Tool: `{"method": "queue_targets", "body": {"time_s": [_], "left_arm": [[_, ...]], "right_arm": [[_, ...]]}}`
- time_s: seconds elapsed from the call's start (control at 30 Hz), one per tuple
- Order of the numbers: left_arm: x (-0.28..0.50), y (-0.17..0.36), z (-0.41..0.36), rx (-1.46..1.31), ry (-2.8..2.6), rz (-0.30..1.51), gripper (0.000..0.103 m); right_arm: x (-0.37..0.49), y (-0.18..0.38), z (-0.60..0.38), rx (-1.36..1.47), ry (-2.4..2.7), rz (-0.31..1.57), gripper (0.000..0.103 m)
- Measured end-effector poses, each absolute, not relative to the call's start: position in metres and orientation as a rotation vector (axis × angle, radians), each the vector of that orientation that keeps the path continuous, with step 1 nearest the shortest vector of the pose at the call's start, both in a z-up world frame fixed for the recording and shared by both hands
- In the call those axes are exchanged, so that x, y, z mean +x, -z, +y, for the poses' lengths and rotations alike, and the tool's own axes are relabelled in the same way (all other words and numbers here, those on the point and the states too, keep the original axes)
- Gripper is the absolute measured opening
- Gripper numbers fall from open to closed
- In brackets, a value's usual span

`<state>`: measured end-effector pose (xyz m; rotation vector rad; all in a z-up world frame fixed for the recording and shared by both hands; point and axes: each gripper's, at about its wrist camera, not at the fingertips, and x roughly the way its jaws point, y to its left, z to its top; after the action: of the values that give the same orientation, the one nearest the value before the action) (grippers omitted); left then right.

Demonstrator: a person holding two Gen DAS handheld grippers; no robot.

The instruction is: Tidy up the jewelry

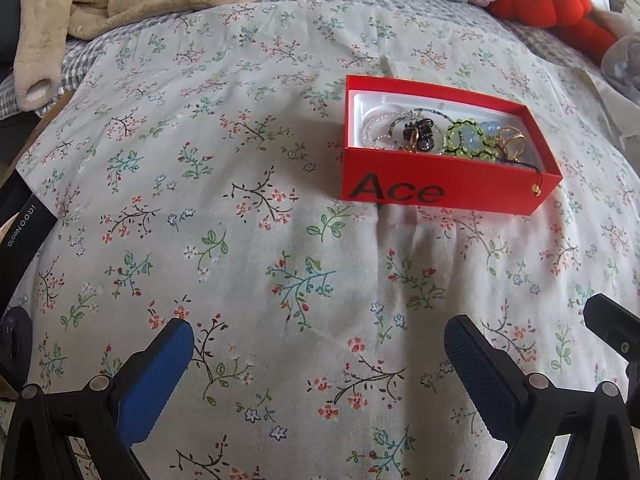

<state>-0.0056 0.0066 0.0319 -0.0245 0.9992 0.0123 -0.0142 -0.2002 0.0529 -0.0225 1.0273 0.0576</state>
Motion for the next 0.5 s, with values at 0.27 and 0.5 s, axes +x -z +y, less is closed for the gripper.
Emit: {"method": "queue_targets", "body": {"time_s": [0.27,0.5], "left_arm": [[-0.0052,-0.033,0.005,-0.022,-0.014,0.997,0.103],[-0.0065,-0.0334,0.0064,-0.02,-0.02,0.989,0.103]], "right_arm": [[-0.0148,-0.0511,-0.1964,-0.034,-0.062,1.028,0.102],[-0.0169,-0.0511,-0.194,-0.047,-0.059,1.021,0.102]]}}
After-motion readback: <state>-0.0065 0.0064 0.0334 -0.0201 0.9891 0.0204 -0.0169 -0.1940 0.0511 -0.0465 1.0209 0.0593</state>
